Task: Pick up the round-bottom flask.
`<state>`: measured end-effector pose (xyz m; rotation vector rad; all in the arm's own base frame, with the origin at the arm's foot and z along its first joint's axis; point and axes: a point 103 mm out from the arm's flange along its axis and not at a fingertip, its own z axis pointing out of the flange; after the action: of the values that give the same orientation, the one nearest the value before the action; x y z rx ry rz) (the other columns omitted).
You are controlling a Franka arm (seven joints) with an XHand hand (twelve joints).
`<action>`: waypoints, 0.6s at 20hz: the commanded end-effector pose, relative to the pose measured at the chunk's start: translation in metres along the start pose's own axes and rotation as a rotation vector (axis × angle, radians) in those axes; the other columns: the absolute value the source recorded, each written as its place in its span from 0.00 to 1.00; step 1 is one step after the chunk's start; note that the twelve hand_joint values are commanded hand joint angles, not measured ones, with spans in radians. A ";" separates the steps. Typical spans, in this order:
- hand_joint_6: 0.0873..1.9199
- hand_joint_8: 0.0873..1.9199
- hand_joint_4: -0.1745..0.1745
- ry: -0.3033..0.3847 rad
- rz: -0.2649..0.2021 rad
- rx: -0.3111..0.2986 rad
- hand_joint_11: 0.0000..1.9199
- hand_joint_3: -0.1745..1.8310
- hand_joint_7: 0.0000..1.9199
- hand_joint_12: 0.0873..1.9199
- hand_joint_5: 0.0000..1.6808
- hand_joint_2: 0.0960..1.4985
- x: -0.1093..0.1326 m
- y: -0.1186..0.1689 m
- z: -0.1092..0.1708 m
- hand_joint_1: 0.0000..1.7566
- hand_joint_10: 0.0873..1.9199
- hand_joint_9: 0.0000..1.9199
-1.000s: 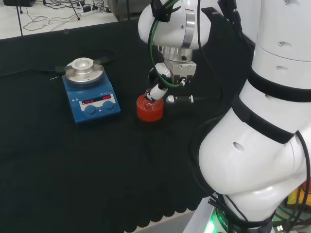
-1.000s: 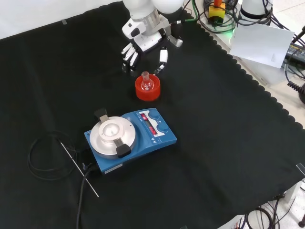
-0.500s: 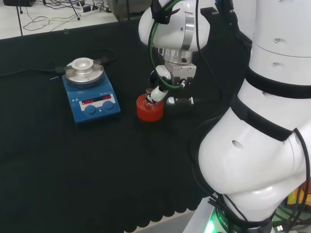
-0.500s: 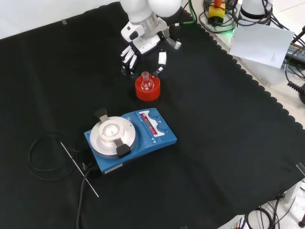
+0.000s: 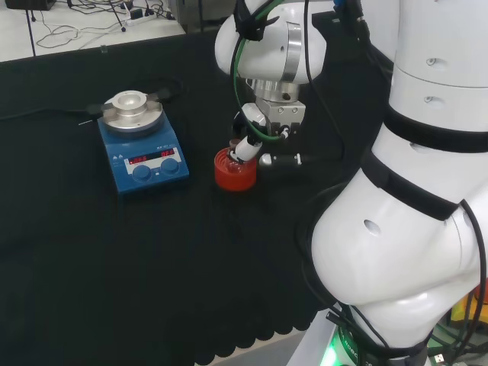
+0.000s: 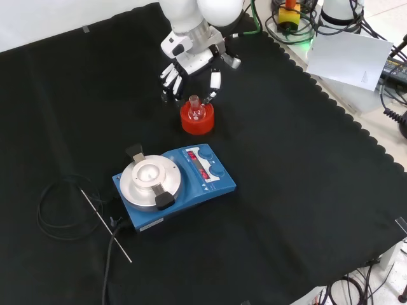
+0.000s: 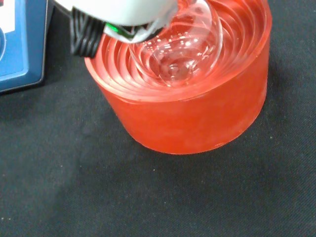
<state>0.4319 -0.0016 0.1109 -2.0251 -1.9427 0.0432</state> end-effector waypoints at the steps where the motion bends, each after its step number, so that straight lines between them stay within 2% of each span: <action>1: 0.36 0.34 0.29 -0.017 -0.002 -0.011 0.13 0.45 0.16 0.71 0.48 0.36 0.001 0.001 -0.001 0.57 0.33 0.27; 4: 0.37 0.34 0.24 -0.032 -0.002 -0.027 0.14 0.46 0.17 0.70 0.54 0.36 0.001 0.001 -0.002 0.58 0.32 0.28; 6: 0.39 0.34 0.58 -0.042 -0.001 -0.045 0.16 0.37 0.18 0.69 0.63 0.45 0.002 0.001 -0.003 0.61 0.32 0.29; 7: 0.39 0.34 0.67 -0.054 0.000 -0.052 0.16 0.35 0.19 0.69 0.66 0.48 0.002 0.000 -0.004 0.62 0.31 0.30; 11: 0.37 0.33 0.61 -0.059 0.003 -0.062 0.19 0.40 0.21 0.68 0.72 0.43 0.003 -0.001 -0.011 0.65 0.29 0.33; 12: 0.38 0.33 0.55 -0.058 0.004 -0.061 0.20 0.42 0.22 0.67 0.72 0.41 0.004 -0.002 -0.015 0.65 0.29 0.34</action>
<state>0.4345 -0.0013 0.1181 -2.0814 -1.9913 0.0444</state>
